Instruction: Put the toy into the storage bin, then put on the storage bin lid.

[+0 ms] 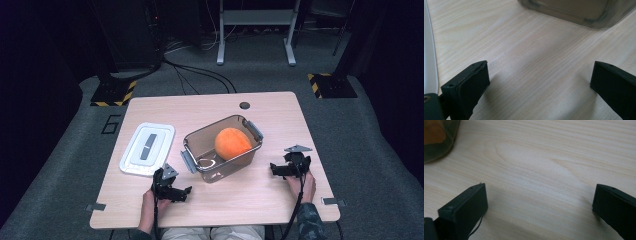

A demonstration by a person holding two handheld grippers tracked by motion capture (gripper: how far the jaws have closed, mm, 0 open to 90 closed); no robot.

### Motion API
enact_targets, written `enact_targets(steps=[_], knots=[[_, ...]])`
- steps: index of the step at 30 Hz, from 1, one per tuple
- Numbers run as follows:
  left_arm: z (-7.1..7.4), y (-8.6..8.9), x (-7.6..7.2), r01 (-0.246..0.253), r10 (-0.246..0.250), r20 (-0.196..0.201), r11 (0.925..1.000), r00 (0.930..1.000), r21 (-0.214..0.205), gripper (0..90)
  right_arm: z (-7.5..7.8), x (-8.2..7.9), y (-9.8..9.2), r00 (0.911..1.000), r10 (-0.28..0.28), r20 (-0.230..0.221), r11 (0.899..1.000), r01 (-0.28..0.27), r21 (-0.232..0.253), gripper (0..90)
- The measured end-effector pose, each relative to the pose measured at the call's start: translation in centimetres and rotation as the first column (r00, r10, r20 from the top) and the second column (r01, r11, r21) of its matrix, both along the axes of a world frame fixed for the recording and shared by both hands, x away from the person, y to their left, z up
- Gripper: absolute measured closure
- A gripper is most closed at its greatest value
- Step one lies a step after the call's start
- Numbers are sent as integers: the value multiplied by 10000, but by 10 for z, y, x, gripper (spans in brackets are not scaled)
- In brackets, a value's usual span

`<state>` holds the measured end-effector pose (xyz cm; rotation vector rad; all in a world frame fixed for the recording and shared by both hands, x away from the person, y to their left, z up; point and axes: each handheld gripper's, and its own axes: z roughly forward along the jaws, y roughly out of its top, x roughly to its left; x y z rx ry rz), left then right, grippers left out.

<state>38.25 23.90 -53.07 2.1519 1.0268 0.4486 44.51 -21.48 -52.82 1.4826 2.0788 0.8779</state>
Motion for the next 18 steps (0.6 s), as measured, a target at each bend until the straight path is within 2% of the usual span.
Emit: enact_targets(steps=[7, 10, 11, 18], knots=[[0, 0, 0, -18, 18, -4, 10000, 10000, -37, 18, 0, 0, -1, 10000, 37, 68, 10000, -37, -35, 0], [0, -1, -1, -173, 173, -16, 9998, 9998, -16, 18, 0, 0, -1, 10000, 63, 64, 10000, -63, -15, 0], [0, -1, -3, -371, 371, -36, 9993, 9993, 33, 18, 0, 0, -1, 10000, 68, 71, 10000, -68, -7, 0], [0, 4, -3, -479, 479, -100, 9988, 9988, 42, 0, -1, 0, -1, 9999, 74, 94, 10000, -73, -24, 0]])
